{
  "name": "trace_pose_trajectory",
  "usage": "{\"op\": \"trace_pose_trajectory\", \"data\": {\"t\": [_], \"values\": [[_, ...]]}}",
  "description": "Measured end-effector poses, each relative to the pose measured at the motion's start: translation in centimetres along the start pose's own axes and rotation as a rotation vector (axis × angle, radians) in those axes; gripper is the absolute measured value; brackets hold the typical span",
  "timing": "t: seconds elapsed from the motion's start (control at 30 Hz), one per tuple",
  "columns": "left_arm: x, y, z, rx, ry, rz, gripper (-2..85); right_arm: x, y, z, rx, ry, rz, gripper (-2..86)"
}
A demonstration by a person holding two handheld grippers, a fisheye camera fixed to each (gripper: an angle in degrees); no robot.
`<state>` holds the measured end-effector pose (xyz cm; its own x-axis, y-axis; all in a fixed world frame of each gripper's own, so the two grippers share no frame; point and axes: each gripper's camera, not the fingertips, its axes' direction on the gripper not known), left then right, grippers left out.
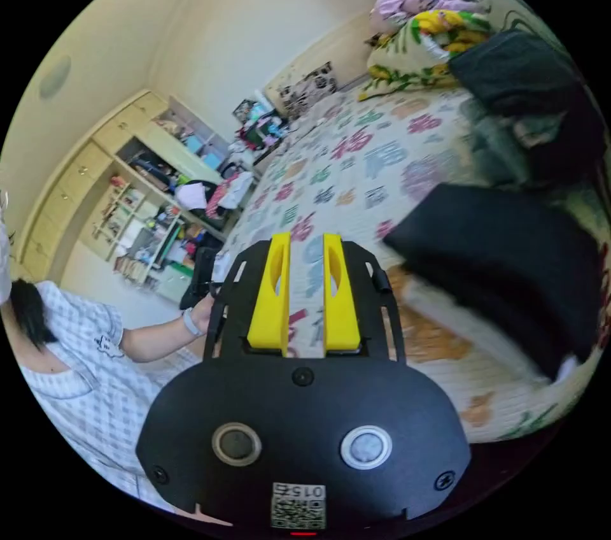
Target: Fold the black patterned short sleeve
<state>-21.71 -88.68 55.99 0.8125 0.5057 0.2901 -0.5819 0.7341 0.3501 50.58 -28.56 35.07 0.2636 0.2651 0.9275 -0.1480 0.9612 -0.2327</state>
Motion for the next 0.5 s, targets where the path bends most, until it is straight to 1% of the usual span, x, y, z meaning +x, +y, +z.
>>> {"op": "trace_pose_trajectory", "data": {"t": [0.07,0.1,0.17,0.2,0.27,0.3,0.37,0.43,0.5], "values": [[-0.6,6.0,-8.2,0.085,-0.153,-0.08,8.4,-4.1,5.3,6.6,-0.052,-0.121,0.006,8.1],[-0.5,7.4,-10.3,0.12,-0.193,-0.097,8.4,-5.1,6.5,8.2,-0.065,-0.15,0.007,8.1],[0.5,12.9,-18.5,0.283,-0.398,-0.161,8.1,-8.7,10.8,14.6,-0.121,-0.265,0.016,7.7],[0.9,14.2,-20.4,0.321,-0.464,-0.172,8.2,-9.6,11.7,16.3,-0.146,-0.294,0.014,7.6],[2.4,18.8,-26.7,0.456,-0.697,-0.249,9.1,-12.6,14.9,22.7,-0.257,-0.363,-0.024,7.3],[2.7,19.8,-28.0,0.482,-0.741,-0.264,9.5,-13.2,15.6,24.2,-0.287,-0.357,-0.027,7.3],[3.5,23.4,-32.0,0.559,-0.908,-0.335,11.3,-15.7,18.1,29.8,-0.373,-0.338,-0.058,7.2],[3.2,25.5,-33.9,0.568,-0.987,-0.393,12.0,-17.8,19.7,34.1,-0.431,-0.347,-0.088,7.4],[2.5,27.5,-35.0,0.588,-1.015,-0.448,12.2,-20.0,21.2,38.8,-0.501,-0.364,-0.128,7.6]]}}
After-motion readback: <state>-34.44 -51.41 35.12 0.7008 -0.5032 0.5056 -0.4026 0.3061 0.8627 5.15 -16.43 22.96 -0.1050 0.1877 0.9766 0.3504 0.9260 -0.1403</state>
